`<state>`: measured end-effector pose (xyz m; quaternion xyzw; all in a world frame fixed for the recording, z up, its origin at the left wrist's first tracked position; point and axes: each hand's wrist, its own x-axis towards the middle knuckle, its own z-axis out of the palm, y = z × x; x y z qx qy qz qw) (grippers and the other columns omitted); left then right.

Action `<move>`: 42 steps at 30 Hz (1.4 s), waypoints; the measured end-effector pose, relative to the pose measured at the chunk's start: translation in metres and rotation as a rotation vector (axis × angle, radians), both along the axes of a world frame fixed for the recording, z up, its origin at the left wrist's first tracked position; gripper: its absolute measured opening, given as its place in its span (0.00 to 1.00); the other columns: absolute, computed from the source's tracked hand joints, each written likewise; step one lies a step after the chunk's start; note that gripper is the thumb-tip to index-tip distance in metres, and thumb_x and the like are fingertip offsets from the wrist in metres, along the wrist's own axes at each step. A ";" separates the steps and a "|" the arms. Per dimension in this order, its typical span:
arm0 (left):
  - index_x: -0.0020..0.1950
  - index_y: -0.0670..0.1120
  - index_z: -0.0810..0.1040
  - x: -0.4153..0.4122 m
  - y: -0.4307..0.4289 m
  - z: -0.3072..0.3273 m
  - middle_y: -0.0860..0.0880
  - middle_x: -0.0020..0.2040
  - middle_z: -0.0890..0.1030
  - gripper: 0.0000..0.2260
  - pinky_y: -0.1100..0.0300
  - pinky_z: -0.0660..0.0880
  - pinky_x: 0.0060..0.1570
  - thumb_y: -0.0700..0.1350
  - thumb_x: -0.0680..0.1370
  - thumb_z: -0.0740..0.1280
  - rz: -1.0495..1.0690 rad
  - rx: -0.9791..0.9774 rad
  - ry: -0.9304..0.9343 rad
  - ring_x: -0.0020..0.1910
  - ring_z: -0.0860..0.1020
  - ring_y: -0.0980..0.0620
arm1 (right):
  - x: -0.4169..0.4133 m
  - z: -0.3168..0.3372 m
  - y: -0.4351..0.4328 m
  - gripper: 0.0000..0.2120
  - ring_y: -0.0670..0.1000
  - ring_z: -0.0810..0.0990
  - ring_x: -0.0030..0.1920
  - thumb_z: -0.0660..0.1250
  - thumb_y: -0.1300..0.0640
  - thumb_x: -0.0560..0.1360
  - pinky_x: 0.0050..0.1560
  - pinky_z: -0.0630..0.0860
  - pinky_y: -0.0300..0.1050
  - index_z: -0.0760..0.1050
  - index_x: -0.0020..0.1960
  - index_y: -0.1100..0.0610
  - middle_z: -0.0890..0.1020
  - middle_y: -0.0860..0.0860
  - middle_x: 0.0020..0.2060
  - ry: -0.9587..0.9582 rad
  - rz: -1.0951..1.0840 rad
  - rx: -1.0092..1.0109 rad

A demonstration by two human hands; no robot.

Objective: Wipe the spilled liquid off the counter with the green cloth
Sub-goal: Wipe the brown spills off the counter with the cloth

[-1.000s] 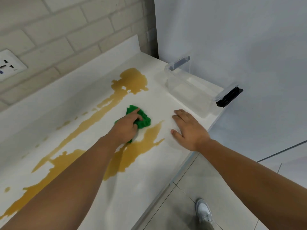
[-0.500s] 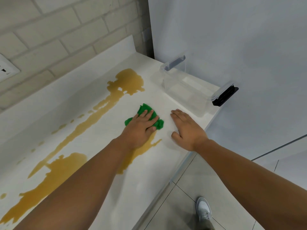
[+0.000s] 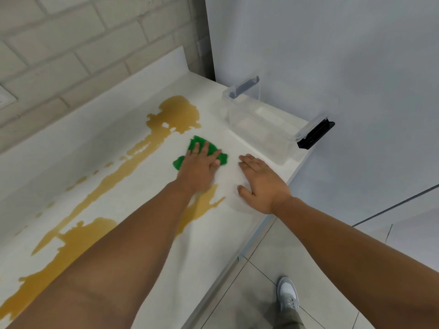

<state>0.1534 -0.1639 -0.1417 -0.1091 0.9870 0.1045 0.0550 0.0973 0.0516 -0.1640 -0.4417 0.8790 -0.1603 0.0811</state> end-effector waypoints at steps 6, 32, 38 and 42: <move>0.74 0.55 0.68 0.062 -0.026 -0.007 0.50 0.78 0.58 0.23 0.51 0.48 0.78 0.59 0.81 0.52 -0.291 0.223 0.053 0.79 0.51 0.49 | 0.001 -0.001 0.001 0.41 0.49 0.45 0.80 0.42 0.35 0.75 0.79 0.44 0.46 0.52 0.80 0.59 0.50 0.52 0.80 -0.001 0.010 0.009; 0.80 0.59 0.51 0.066 -0.030 -0.006 0.49 0.81 0.49 0.22 0.45 0.47 0.77 0.54 0.84 0.46 0.200 -0.125 -0.070 0.79 0.47 0.43 | 0.005 0.004 0.011 0.51 0.51 0.34 0.79 0.42 0.23 0.73 0.79 0.41 0.52 0.39 0.80 0.59 0.38 0.53 0.80 0.117 0.111 0.217; 0.80 0.57 0.49 0.026 0.036 -0.002 0.48 0.81 0.47 0.23 0.42 0.43 0.76 0.53 0.85 0.47 0.118 -0.115 -0.091 0.79 0.45 0.40 | -0.001 0.009 0.015 0.63 0.52 0.33 0.78 0.47 0.15 0.64 0.79 0.40 0.53 0.37 0.80 0.60 0.36 0.54 0.79 0.092 0.188 0.241; 0.80 0.58 0.52 0.053 0.070 -0.001 0.50 0.81 0.50 0.22 0.45 0.43 0.77 0.53 0.85 0.49 -0.018 -0.047 -0.040 0.79 0.46 0.43 | -0.004 0.007 0.017 0.64 0.52 0.34 0.78 0.50 0.15 0.63 0.79 0.39 0.52 0.38 0.80 0.60 0.37 0.55 0.79 0.074 0.219 0.202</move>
